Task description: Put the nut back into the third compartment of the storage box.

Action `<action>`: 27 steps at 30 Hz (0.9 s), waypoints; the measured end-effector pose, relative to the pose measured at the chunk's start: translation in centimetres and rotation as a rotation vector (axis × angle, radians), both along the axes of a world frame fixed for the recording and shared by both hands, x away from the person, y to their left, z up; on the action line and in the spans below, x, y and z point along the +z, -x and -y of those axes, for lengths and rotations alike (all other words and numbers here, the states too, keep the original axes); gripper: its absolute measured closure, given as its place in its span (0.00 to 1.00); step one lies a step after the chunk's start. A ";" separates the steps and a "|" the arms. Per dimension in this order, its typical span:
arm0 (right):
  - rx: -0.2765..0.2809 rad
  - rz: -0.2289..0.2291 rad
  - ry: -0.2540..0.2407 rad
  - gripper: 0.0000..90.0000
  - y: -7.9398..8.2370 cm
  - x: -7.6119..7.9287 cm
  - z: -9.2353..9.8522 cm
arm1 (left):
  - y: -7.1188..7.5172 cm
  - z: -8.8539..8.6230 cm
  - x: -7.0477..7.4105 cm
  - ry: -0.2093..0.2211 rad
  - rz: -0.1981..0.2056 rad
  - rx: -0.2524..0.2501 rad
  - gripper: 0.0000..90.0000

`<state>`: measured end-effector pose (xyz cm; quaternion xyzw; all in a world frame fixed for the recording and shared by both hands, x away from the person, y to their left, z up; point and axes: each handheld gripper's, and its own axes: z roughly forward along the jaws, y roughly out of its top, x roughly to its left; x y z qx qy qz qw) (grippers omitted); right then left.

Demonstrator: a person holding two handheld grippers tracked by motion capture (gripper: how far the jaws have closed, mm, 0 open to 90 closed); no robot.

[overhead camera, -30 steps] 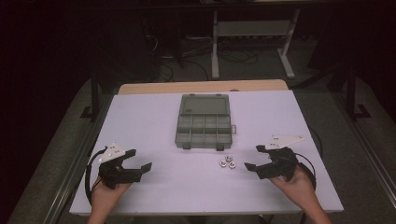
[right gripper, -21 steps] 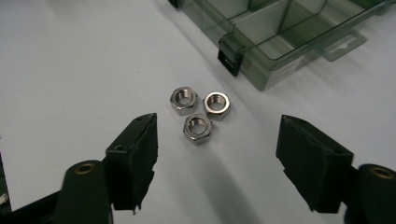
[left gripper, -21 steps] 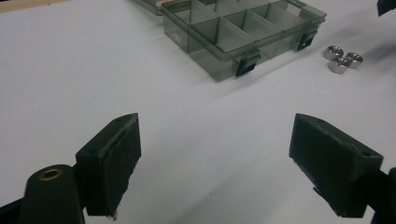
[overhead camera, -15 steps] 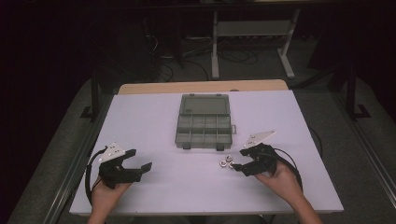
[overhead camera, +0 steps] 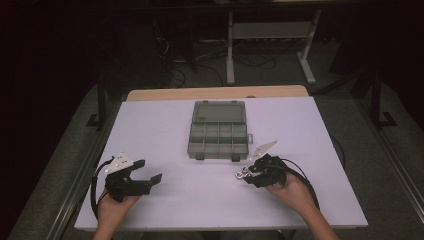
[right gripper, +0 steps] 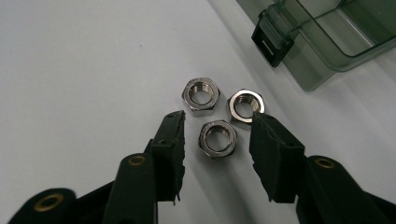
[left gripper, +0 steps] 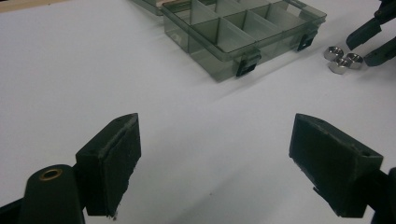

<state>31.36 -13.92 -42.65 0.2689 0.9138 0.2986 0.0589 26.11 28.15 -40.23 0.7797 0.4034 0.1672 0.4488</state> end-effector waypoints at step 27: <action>0.032 0.016 0.060 0.77 0.1 -0.7 -0.6 | -0.1 -0.2 0.1 -0.014 0.015 -0.007 0.19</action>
